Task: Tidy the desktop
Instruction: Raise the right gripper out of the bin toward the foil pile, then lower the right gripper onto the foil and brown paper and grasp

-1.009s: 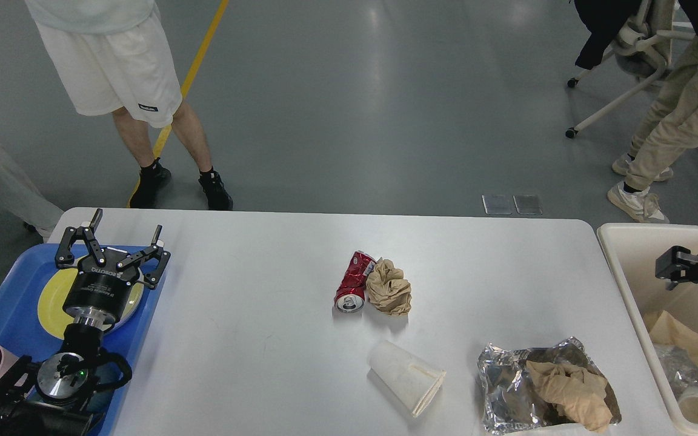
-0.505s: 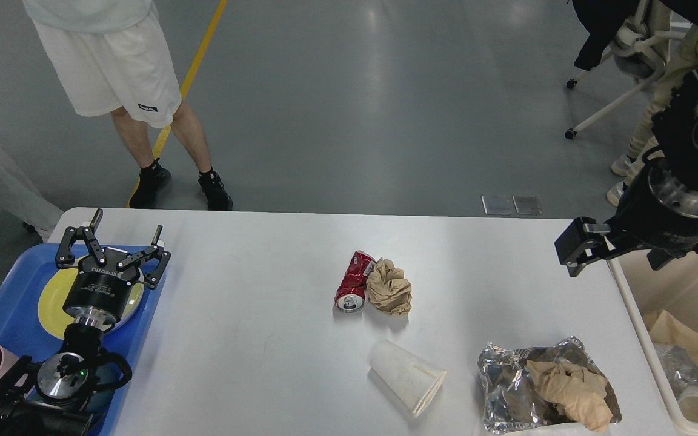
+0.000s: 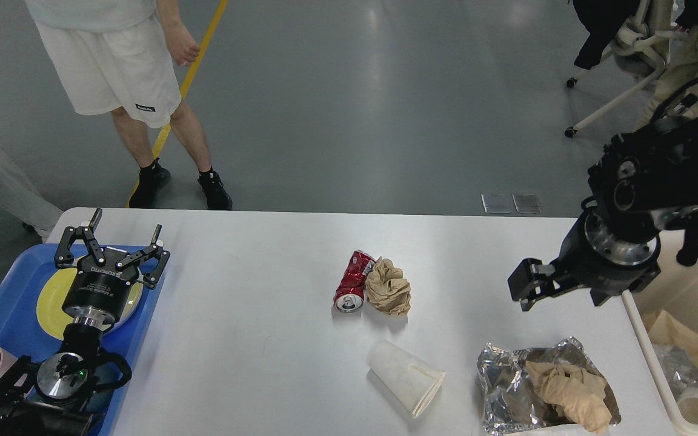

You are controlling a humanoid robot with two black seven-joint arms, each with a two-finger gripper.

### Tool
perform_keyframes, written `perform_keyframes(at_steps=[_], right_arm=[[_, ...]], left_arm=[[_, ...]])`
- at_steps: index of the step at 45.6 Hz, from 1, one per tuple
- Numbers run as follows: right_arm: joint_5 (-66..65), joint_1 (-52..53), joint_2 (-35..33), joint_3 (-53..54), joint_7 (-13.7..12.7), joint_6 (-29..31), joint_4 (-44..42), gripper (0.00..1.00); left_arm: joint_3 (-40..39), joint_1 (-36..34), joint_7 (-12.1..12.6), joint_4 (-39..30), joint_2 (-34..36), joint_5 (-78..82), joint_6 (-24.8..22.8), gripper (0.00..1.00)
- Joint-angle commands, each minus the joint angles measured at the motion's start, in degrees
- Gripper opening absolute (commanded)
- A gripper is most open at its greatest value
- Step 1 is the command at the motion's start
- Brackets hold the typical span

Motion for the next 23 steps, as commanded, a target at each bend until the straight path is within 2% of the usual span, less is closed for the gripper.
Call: perform_keyframes(at_steps=[1, 8, 23], right_arm=[[-0.26, -9.22, 0.37, 4.4, -0.14, -5.79, -0.91, 0.97], [-0.52, -19.95, 3.97, 5.37, -0.58, -13.87, -4.69, 0.96], [-0.7, -34.1, 8.37, 6.42, -0.58, -19.59, -13.65, 0.96]], left_arm=[[0.01, 0.0, 0.0, 0.0, 0.0, 0.0, -0.03, 0.97], [0.01, 0.0, 0.0, 0.0, 0.0, 0.0, -0.03, 0.97], [0.01, 0.0, 0.0, 0.0, 0.0, 0.0, -0.03, 0.97]])
